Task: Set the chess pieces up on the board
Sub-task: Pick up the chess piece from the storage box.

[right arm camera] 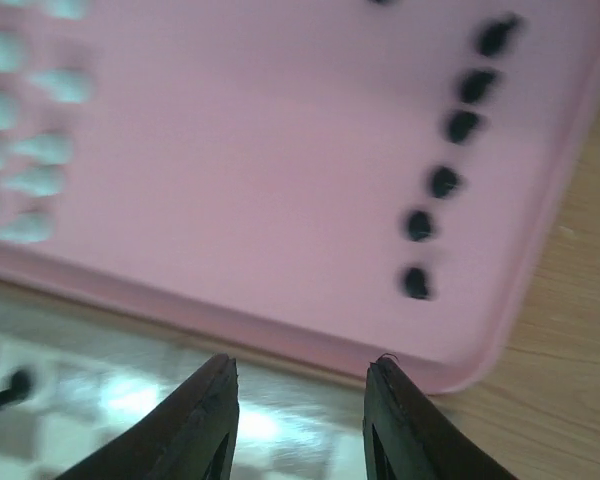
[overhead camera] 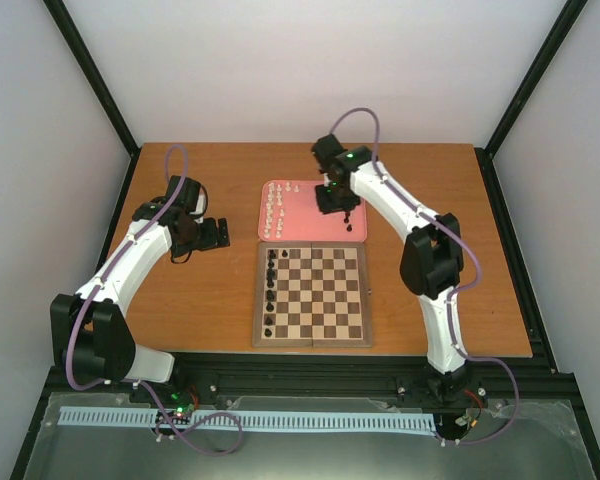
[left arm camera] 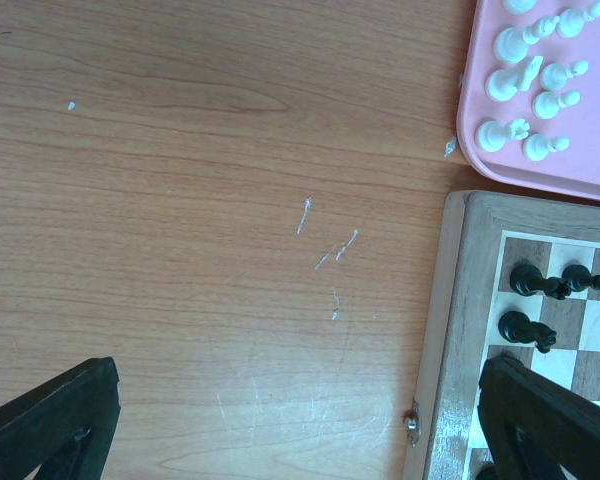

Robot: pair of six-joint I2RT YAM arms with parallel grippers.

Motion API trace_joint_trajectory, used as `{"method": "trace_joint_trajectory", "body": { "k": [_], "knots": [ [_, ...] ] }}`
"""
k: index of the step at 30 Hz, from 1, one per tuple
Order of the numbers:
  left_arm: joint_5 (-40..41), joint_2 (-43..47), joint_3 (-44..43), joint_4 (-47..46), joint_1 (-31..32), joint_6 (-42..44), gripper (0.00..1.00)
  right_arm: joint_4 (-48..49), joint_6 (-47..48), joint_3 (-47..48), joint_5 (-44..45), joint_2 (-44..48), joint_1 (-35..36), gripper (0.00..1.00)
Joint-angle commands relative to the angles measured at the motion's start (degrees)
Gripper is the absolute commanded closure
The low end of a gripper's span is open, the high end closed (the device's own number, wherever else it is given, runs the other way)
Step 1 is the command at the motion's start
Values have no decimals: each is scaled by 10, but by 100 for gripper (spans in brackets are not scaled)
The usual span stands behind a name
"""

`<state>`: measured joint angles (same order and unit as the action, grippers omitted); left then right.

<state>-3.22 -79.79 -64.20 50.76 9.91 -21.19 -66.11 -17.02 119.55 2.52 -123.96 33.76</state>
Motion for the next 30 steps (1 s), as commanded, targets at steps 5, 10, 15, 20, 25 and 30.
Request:
{"method": "trace_joint_trajectory", "body": {
  "k": [5,10,15,20,25,30],
  "knots": [
    [2,-1,-10,-8,-2,6,0,39,5,-91,26,-9,-79,64],
    [6,-6,-14,-6,-2,7,0,53,17,-89,7,-36,-86,64],
    [10,-12,-20,-3,-2,7,0,56,22,-88,5,-56,-89,65],
    [14,-14,-20,-1,-2,6,0,61,24,-92,7,-71,-91,65],
    [15,-18,-21,0,-2,7,0,62,27,-89,9,-84,-94,66],
    [16,-23,-22,0,-2,7,0,61,28,-92,11,-86,-96,70]
  ]
}}
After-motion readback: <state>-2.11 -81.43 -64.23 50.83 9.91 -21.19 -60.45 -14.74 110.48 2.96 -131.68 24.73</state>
